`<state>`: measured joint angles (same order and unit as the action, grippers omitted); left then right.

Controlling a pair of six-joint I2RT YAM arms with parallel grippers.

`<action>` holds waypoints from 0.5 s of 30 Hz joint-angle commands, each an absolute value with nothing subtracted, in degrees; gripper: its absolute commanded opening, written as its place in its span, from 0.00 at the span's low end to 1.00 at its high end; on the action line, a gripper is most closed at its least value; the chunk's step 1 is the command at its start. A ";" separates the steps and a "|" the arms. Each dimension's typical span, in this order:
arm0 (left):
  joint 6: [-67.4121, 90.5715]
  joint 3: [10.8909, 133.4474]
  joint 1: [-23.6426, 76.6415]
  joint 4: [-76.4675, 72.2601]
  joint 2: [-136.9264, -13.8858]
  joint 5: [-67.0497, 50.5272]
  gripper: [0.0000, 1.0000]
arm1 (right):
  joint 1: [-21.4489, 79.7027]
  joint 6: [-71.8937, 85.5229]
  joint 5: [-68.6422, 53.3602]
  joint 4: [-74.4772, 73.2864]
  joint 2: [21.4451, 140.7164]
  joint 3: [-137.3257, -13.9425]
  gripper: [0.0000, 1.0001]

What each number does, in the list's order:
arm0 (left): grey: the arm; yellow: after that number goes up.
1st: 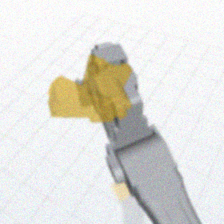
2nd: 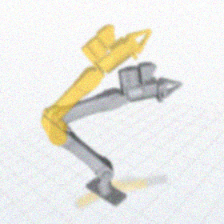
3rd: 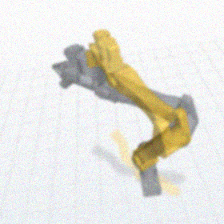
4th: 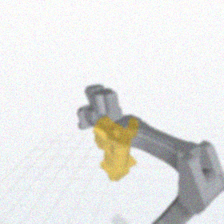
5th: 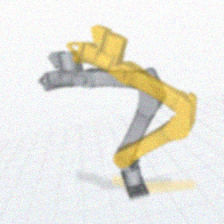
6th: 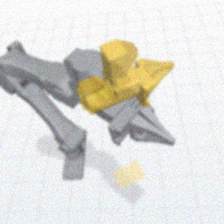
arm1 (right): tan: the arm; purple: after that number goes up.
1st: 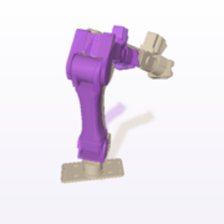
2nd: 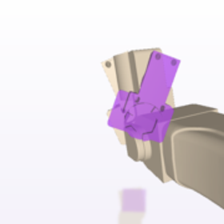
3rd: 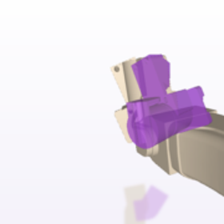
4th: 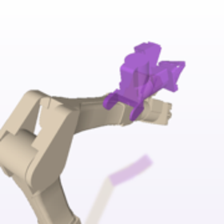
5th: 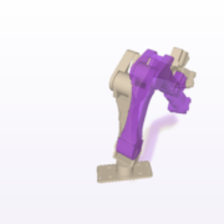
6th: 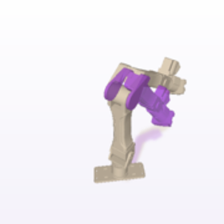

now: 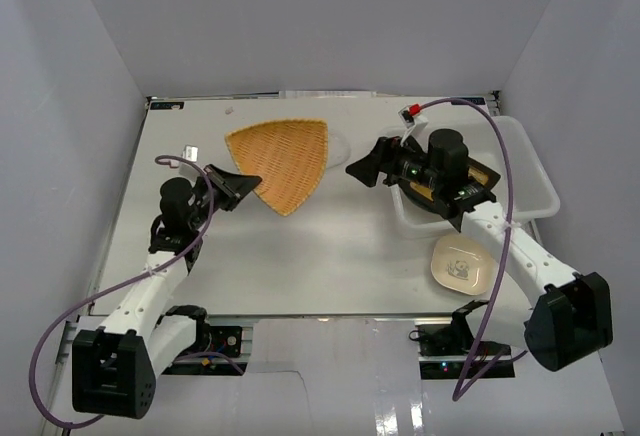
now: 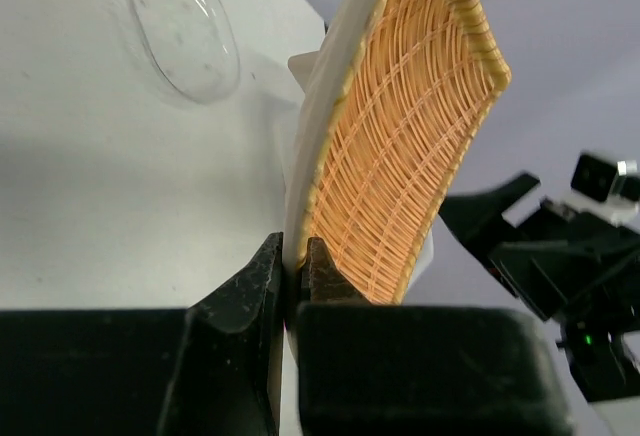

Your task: Place the plates into the plastic bin on the countertop

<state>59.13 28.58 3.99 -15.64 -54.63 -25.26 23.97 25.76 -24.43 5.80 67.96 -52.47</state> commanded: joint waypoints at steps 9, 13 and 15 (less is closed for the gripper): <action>57.13 34.89 22.14 -16.96 -58.35 -20.92 0.00 | 27.69 29.00 -22.17 14.94 74.97 -52.65 0.69; 56.34 37.52 22.32 -16.79 -61.42 -21.88 0.27 | 27.16 29.09 -16.79 14.94 74.27 -52.82 0.08; 54.41 38.84 22.41 -16.62 -63.27 -22.76 0.41 | 24.71 30.75 -16.00 14.94 73.39 -53.17 0.08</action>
<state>56.07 34.17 22.35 -13.17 -62.57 -22.26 26.81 30.85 -20.60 12.53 75.31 -52.36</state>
